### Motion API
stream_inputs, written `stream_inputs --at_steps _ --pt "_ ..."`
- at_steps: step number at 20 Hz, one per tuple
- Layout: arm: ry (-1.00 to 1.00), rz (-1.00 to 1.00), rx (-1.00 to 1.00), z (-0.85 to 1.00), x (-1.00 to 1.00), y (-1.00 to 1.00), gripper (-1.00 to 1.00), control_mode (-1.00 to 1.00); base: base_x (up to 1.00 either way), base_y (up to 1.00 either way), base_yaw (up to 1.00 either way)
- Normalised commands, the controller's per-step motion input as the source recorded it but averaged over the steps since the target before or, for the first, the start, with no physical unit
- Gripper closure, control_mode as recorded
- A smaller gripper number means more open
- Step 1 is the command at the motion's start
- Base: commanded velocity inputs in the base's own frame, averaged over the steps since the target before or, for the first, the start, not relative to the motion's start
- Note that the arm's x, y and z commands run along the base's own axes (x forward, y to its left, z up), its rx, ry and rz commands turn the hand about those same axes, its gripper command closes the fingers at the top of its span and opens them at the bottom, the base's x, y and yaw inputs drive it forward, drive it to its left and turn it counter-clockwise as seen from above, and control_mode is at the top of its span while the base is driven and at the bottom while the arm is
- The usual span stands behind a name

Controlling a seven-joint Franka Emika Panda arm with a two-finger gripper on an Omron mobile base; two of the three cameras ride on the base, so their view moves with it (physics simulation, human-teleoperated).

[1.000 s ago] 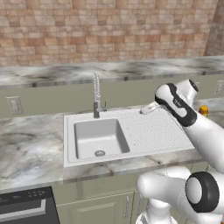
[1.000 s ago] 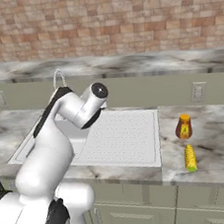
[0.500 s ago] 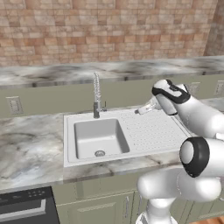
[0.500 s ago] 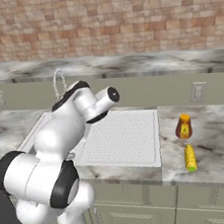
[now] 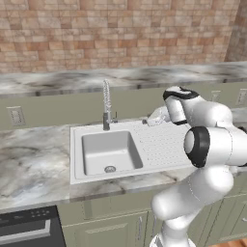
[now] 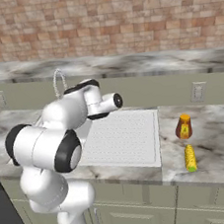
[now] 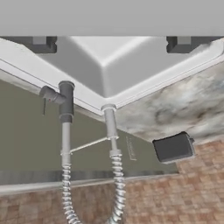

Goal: Turn on the sink faucet. Then move the corn from the counter to the sink. Turn off the sink. Move the vegetable from the sink to the pot next to the stove. Finally move the pot to the rear left burner.

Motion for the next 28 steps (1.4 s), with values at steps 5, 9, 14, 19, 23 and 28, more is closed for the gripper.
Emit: stream_inputs --at_steps 5,9,14,19,23,28 --pt "-0.16 0.00 0.01 -0.24 0.37 0.10 -1.00 -1.00 0.00 0.00 0.00" --pt "-0.09 0.00 0.00 -0.14 0.53 0.21 -1.00 -1.00 0.00 0.00 0.00" --pt "-0.01 0.00 0.01 -0.14 0.57 0.23 -1.00 -1.00 0.00 0.00 0.00" --pt "0.00 0.04 0.03 -0.20 0.55 0.07 -1.00 -1.00 0.00 0.00 0.00" --pt "0.00 0.07 0.05 -0.22 0.59 0.00 -1.00 -1.00 0.00 0.00 0.00" --pt "0.00 0.08 0.05 -0.19 0.63 0.02 -1.00 -1.00 0.00 0.00 0.00"
